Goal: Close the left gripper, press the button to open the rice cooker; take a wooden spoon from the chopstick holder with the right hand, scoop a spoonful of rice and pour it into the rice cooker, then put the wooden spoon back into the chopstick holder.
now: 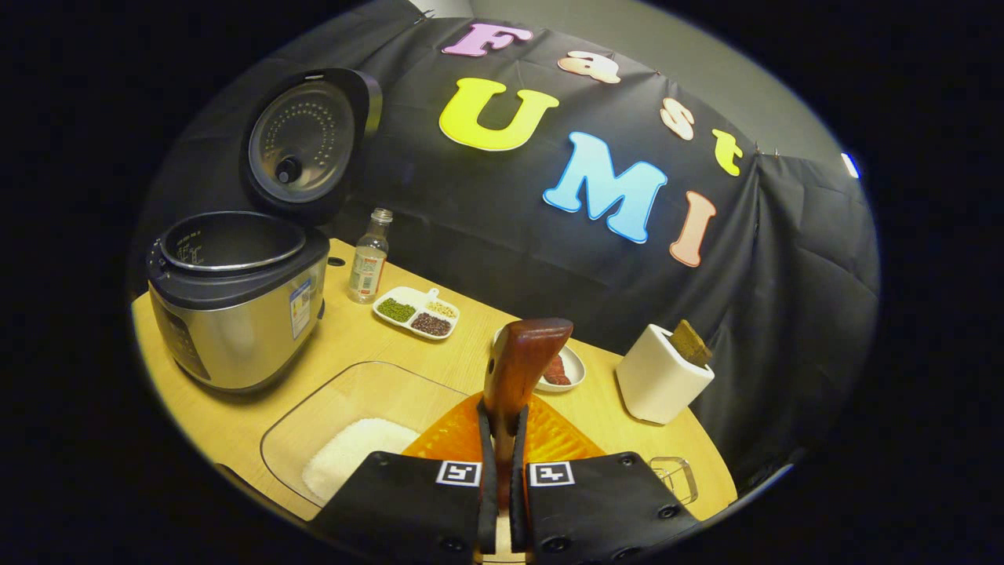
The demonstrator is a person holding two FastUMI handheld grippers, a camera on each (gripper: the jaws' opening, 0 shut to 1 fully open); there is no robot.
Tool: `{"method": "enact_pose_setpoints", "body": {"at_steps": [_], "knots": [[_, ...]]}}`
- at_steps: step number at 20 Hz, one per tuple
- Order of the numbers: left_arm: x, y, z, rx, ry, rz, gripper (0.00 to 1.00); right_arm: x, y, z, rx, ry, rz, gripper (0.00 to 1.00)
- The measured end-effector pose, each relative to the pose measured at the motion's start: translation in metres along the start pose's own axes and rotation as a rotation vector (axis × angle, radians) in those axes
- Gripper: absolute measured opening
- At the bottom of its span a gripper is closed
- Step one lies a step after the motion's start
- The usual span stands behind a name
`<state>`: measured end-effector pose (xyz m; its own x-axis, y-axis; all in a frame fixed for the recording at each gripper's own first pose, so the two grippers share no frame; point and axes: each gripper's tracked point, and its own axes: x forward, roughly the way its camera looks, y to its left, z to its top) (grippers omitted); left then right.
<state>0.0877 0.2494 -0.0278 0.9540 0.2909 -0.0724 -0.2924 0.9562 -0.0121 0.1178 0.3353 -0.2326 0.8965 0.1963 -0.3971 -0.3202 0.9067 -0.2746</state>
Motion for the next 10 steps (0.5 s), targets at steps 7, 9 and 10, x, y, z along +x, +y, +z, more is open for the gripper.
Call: {"method": "enact_pose_setpoints", "body": {"at_steps": [7,9,10], "knots": [[0.001,-0.003,0.0,-0.004,-0.01,-0.007,0.92,-0.007,0.031,-0.005,0.156,0.063,0.099,0.08],[0.0,-0.003,0.0,-0.009,-0.01,-0.01,0.92,-0.01,0.034,-0.004,0.236,0.087,0.131,0.05],[0.0,-0.005,-0.001,-0.012,-0.011,-0.013,0.92,-0.011,0.034,-0.005,0.285,0.099,0.142,0.08]]}}
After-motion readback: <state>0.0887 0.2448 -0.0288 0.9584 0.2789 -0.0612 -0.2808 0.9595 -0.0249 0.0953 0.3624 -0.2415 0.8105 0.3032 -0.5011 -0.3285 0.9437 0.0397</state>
